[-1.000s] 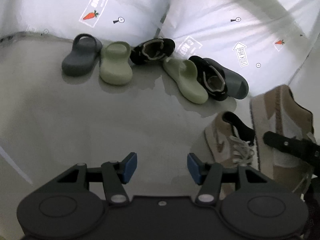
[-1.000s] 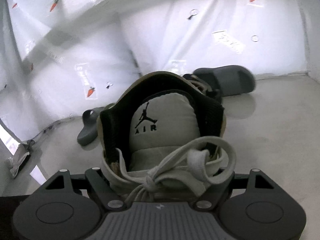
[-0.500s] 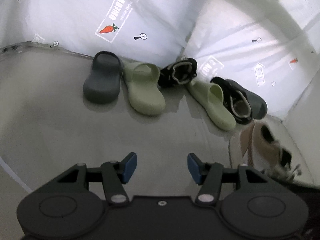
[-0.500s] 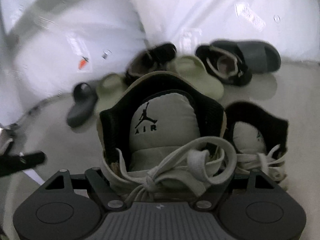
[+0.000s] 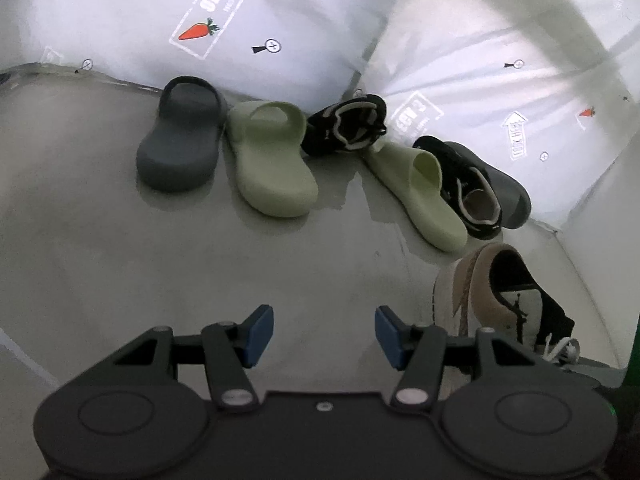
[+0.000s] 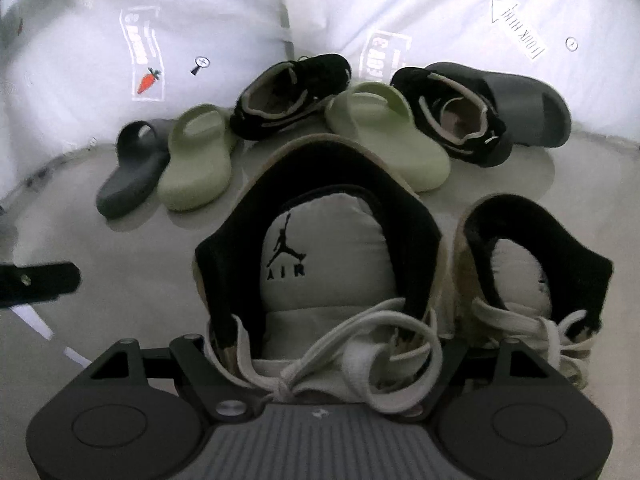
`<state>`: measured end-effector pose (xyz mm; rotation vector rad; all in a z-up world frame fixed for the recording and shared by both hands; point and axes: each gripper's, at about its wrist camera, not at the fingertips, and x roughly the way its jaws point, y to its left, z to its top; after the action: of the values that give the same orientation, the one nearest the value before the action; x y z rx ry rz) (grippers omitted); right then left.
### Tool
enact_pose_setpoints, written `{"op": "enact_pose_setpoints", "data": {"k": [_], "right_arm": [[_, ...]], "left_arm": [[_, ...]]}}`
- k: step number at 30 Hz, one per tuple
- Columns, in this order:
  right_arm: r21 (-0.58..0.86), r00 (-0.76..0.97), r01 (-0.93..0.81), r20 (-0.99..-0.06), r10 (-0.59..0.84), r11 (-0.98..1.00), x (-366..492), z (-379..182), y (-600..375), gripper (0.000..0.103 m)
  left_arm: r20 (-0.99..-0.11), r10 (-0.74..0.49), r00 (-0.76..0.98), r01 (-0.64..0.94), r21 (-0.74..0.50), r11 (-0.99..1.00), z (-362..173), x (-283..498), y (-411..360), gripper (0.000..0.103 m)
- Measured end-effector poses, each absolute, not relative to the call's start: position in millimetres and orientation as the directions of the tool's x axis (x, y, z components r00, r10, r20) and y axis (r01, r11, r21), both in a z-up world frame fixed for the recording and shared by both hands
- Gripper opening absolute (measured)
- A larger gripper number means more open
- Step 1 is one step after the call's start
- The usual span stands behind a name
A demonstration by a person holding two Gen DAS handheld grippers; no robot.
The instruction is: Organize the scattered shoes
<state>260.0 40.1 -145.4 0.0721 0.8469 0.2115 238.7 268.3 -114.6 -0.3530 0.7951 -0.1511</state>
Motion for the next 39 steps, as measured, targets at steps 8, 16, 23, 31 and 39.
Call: {"op": "enact_pose_setpoints", "data": {"k": [8, 16, 23, 31, 39], "right_arm": [[0.135, 0.637, -0.083, -0.755, 0.156, 0.987, 274, -156, 48, 0.080], [0.084, 0.623, -0.020, -0.778, 0.078, 0.996, 286, -162, 56, 0.080], [0.132, 0.553, -0.056, -0.821, 0.141, 0.990, 295, -159, 48, 0.081], [0.187, 0.458, -0.030, -0.871, 0.179, 0.982, 297, -146, 41, 0.081], [0.201, 0.428, -0.013, -0.884, 0.187, 0.980, 294, -119, 31, 0.085]], "left_arm": [[-0.680, -0.255, 0.687, -0.005, -0.355, 0.935, -115, 238, 269, 0.057], [-0.687, -0.253, 0.681, -0.012, -0.356, 0.934, -116, 238, 271, 0.057], [-0.687, -0.256, 0.680, -0.010, -0.357, 0.934, -116, 238, 270, 0.057], [-0.684, -0.257, 0.682, -0.001, -0.352, 0.936, -115, 238, 269, 0.058], [-0.685, -0.262, 0.680, 0.001, -0.356, 0.935, -115, 239, 268, 0.058]]}}
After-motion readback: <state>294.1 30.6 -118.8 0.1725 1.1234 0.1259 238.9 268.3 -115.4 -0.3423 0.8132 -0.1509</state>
